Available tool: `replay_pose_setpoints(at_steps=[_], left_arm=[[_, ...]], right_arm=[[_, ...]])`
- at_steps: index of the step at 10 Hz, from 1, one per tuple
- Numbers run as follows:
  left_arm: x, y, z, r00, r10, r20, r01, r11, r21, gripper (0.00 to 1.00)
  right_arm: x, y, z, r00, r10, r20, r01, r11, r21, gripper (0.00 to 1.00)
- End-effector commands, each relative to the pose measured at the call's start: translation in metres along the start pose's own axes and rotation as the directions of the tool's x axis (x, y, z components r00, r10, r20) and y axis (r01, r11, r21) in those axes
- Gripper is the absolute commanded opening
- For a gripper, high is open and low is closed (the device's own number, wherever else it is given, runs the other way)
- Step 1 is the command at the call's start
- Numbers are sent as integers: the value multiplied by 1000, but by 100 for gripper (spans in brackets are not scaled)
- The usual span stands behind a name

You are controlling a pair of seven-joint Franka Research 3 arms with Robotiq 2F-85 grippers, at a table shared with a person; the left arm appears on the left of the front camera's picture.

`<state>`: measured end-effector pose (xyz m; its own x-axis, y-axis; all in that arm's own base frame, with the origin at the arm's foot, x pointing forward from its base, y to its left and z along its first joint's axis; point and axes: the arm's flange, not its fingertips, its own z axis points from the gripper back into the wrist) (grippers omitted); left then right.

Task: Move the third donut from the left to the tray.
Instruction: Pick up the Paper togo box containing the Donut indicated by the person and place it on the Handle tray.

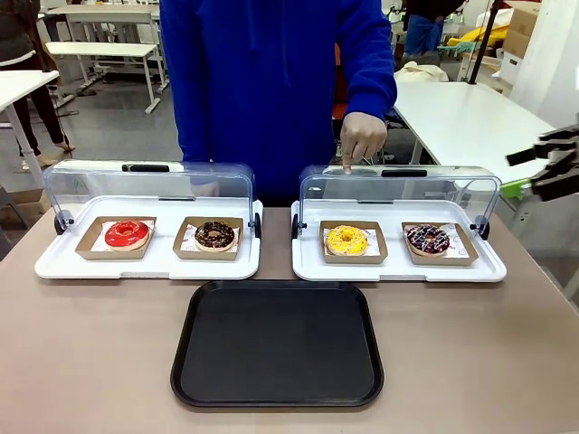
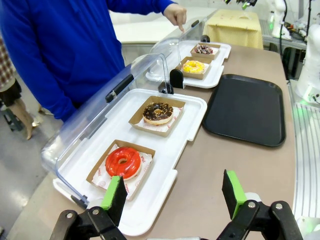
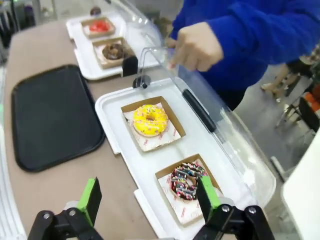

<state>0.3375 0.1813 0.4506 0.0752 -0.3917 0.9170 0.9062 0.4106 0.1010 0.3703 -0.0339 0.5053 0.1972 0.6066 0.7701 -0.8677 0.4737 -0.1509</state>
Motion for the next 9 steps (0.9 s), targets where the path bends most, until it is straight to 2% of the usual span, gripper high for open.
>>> replay_pose_setpoints(at_steps=[1, 5, 7, 9], left_arm=[[1, 0, 0, 1000, -15, 23, 15, 1000, 6, 100], [1, 0, 0, 1000, -15, 23, 15, 1000, 6, 100], [1, 0, 0, 1000, -15, 23, 15, 1000, 6, 100], [1, 0, 0, 1000, -15, 23, 15, 1000, 6, 100]], right_arm=[[14, 41, -35, 990, 85, -113, -93, 993, -66, 100], [34, 95, -114, 945, 240, -224, -261, 963, -68, 100], [28, 106, -149, 910, 312, -272, -342, 937, -67, 100], [20, 102, -171, 889, 334, -314, -366, 929, -49, 100]])
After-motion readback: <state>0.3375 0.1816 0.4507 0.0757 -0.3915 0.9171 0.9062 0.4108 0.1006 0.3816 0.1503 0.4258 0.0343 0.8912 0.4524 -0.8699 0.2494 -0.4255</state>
